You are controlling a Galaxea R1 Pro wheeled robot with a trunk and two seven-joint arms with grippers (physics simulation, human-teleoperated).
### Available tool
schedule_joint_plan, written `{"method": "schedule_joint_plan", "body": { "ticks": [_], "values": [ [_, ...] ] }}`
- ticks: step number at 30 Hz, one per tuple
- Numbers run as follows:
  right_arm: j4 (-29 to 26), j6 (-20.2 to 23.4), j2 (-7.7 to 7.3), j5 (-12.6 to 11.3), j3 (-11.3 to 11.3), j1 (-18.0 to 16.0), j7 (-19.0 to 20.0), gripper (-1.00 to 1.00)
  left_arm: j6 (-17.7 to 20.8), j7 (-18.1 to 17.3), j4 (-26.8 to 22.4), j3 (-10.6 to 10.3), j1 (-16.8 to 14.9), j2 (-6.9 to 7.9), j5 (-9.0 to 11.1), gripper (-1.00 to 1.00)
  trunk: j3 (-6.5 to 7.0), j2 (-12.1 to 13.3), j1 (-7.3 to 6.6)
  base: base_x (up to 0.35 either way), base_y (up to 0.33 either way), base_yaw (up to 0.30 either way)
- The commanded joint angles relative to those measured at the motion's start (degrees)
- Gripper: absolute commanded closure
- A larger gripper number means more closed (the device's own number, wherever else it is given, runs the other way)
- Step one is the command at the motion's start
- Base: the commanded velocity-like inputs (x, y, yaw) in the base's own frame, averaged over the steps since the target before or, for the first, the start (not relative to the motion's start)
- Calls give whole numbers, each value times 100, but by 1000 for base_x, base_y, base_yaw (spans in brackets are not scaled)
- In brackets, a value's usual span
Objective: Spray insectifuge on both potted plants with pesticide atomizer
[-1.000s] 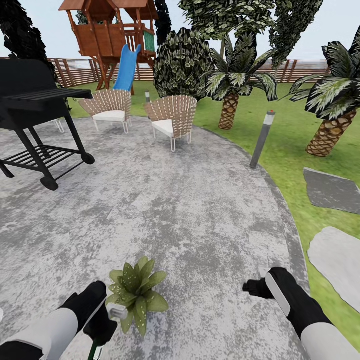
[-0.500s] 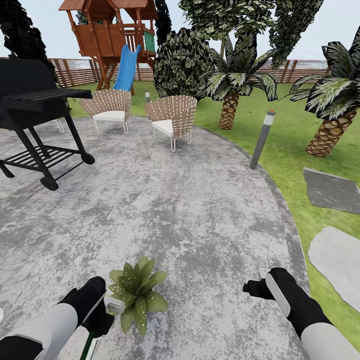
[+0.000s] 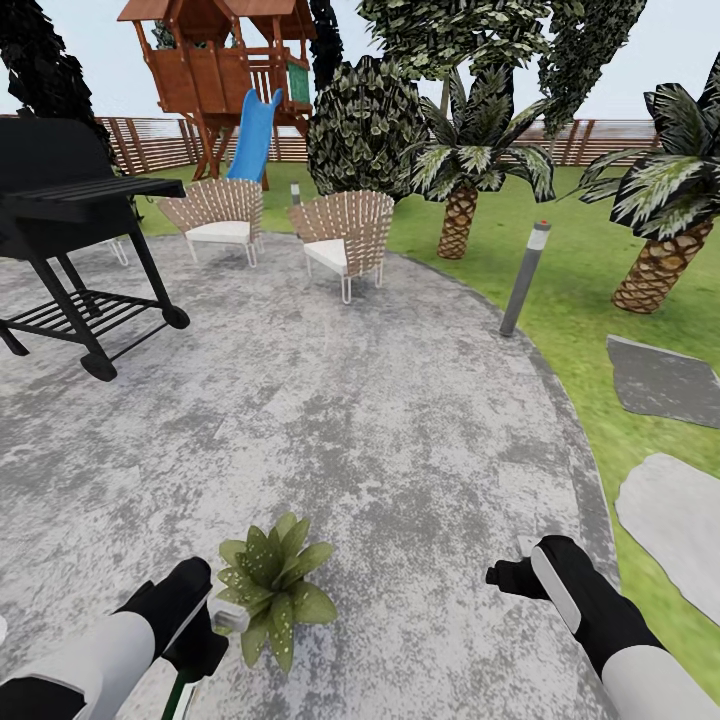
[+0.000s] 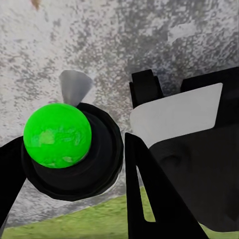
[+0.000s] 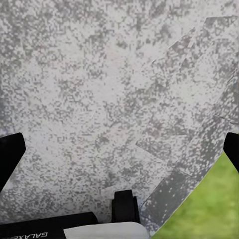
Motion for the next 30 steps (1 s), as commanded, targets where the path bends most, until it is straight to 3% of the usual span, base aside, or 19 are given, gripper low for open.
{"method": "schedule_joint_plan", "body": {
  "ticks": [1, 8, 24, 30],
  "values": [
    [-6, 14, -7, -63, 25, -3, -57, -100, 12, -59, -10, -9, 0, 1, -63, 100, -5, -2, 0, 0, 0, 0],
    [-6, 14, -7, -61, 25, -3, -57, -100, 13, -53, -10, 0, 0, 9, -63, 100, -112, -243, 131, 0, 0, 0],
    [-6, 15, -7, -61, 25, -3, -57, -100, 12, -37, -10, -34, 14, 13, -71, 100, -148, -323, 175, 0, 0, 0],
    [-6, 16, -11, -61, 25, -3, -57, -100, 7, -31, -10, -26, 68, 189, -72, 100, -148, -323, 175, 0, 0, 0]
  ]
}}
